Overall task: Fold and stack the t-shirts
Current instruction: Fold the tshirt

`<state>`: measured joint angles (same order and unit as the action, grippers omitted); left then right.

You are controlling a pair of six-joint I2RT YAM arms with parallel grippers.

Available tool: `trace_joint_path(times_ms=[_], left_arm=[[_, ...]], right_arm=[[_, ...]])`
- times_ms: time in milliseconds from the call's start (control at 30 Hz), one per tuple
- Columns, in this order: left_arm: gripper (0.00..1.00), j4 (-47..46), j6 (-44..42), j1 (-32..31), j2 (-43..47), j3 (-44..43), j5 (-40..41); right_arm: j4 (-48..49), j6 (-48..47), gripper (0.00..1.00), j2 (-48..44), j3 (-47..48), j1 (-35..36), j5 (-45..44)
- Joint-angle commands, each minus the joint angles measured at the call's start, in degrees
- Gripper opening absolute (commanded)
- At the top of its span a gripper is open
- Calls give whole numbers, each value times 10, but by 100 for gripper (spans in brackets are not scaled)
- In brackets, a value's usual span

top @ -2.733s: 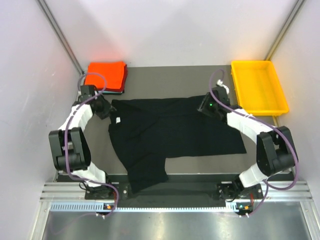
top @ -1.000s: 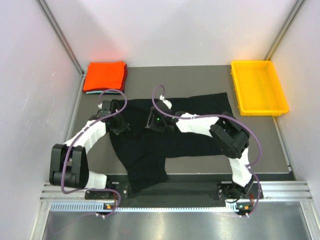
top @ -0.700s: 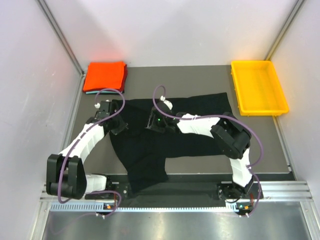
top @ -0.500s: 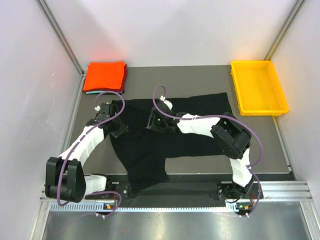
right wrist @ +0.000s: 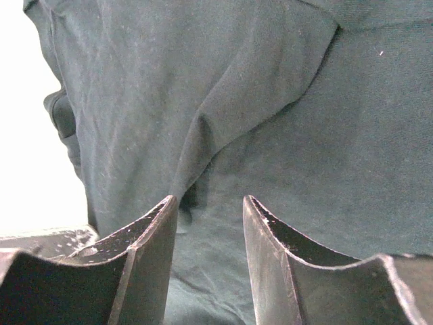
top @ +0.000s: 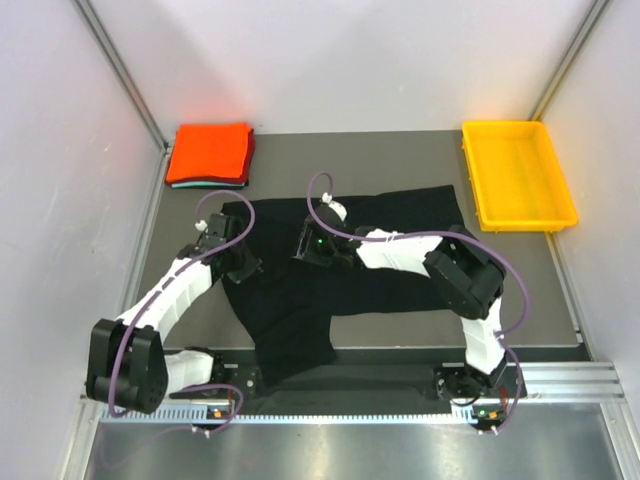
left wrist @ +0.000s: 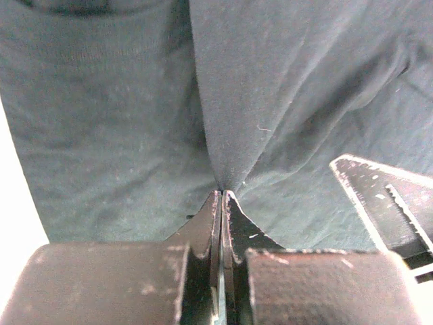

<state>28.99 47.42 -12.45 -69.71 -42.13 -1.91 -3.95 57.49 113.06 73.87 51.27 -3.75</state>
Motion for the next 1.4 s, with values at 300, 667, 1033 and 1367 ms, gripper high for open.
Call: trace_joint_path(times_ms=[300,667,1033,1367], left_arm=[[0,-8,42,-34,13,32,12],[5,-8,8,-40,4,4,58],[47,-70,-60,99,-43,-9,-43],[41,-114,-83,265,-162,-156,-67]], right_arm=[[34,-7,43,-29,-6,9,-4],[25,-22,42,-49,-18,5,-26],[54,-24,44,-38,-19,13,-1],[61,-3,44,-15,-14,38,12]])
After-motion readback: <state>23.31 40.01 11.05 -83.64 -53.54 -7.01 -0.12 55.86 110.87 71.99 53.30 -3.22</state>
